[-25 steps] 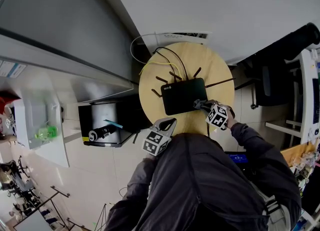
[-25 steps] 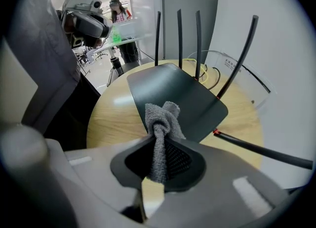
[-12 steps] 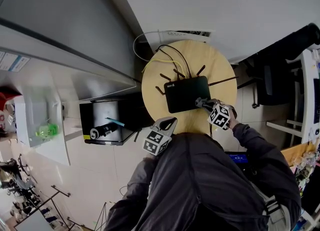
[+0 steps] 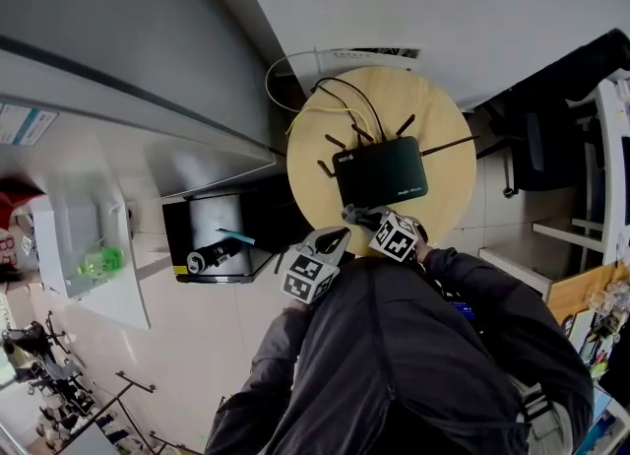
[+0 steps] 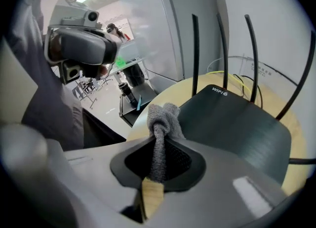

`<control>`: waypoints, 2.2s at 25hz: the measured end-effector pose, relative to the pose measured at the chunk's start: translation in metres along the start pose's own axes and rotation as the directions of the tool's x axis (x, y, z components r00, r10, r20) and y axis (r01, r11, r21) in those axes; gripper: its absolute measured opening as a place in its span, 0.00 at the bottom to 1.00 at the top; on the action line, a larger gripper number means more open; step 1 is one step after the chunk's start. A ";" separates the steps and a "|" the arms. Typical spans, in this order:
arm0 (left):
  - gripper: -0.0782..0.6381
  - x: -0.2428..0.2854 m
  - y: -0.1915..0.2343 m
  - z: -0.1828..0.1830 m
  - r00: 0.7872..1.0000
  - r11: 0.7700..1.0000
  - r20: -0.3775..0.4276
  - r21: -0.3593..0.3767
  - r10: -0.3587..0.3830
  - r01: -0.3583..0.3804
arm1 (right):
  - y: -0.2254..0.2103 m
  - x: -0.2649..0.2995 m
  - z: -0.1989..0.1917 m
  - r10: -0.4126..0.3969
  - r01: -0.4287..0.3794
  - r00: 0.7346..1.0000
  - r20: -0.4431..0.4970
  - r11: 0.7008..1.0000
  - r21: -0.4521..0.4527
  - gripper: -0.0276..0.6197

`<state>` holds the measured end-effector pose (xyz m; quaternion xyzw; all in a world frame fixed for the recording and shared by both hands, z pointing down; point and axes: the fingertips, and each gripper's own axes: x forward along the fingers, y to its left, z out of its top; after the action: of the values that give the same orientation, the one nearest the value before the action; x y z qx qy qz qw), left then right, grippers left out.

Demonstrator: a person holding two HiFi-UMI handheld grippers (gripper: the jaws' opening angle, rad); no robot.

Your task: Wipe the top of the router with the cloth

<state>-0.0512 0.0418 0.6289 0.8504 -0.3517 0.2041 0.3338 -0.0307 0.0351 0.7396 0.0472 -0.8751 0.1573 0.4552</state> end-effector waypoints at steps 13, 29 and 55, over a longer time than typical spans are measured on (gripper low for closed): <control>0.11 -0.008 0.007 -0.012 0.997 0.997 -0.035 0.038 -0.070 0.072 | -0.039 0.020 -0.043 -0.079 0.040 0.996 0.046 0.831 0.555 0.10; 0.11 0.010 -0.011 -0.001 0.989 0.987 -0.090 0.101 -0.118 0.127 | -0.094 -0.044 -0.116 -0.221 0.125 0.975 0.038 0.677 0.726 0.10; 0.11 0.048 -0.045 0.018 0.989 0.983 -0.094 0.132 -0.116 0.128 | -0.053 -0.173 -0.076 -0.252 0.166 0.940 0.231 0.927 0.336 0.10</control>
<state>0.0163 0.0309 0.6256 0.8819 -0.2693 0.2432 0.3009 0.1416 -0.0017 0.6526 0.2330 -0.8829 0.2358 0.3326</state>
